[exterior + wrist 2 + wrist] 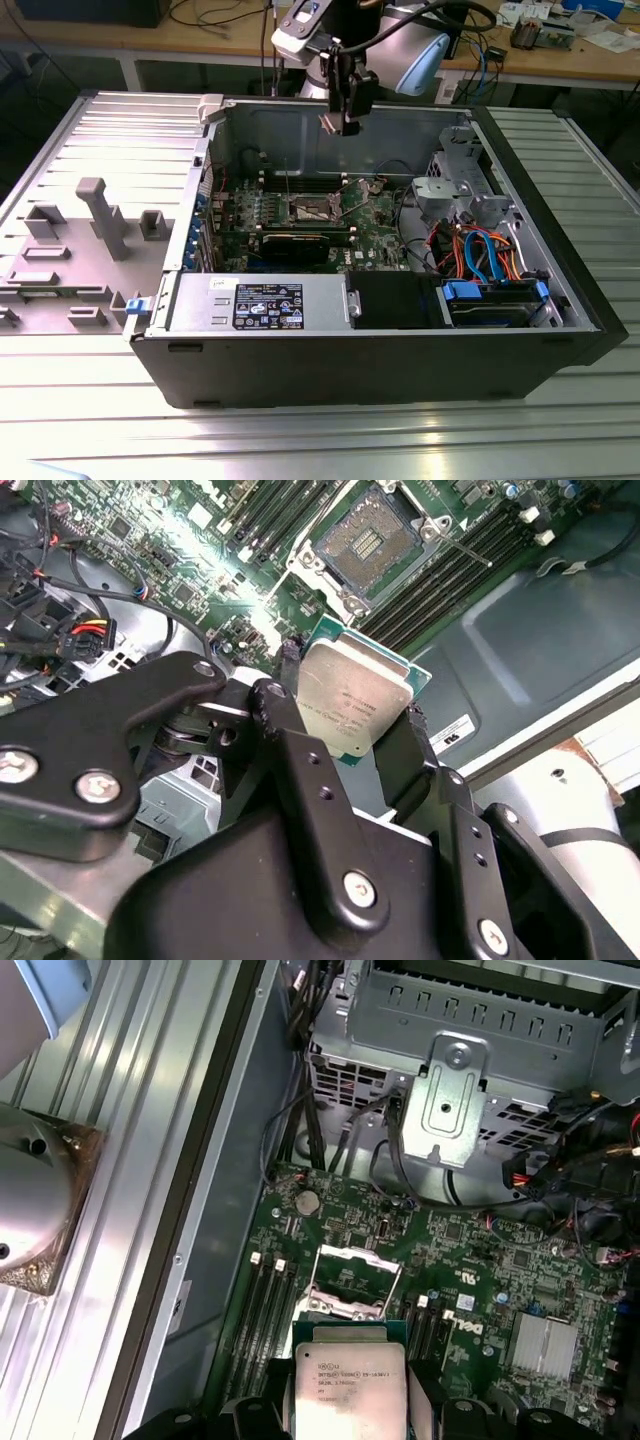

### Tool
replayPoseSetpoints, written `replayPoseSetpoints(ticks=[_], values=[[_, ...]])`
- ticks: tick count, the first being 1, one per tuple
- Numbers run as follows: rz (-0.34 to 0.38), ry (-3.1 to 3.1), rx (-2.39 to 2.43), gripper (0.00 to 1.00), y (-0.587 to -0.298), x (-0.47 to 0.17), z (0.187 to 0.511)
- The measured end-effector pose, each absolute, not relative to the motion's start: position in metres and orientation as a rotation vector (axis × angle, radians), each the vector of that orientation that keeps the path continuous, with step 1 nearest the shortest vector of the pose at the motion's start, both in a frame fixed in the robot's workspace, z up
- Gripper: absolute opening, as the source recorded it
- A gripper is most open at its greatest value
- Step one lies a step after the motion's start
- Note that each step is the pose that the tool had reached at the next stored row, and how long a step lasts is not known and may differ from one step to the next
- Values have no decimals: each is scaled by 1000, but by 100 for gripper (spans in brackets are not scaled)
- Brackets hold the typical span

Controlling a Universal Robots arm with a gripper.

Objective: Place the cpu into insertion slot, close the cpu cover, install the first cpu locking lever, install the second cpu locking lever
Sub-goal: 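Place the cpu into insertion slot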

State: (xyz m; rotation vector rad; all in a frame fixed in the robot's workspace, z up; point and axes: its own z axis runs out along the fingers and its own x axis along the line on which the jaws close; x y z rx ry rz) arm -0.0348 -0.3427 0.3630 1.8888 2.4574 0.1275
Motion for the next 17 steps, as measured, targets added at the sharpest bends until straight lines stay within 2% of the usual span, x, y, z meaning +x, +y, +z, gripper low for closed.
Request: replayPoseSetpoints(ticks=[10, 17], values=[[119, 2338, 2034, 55, -342, -43, 345], [117, 2334, 2040, 55, -342, -43, 344]])
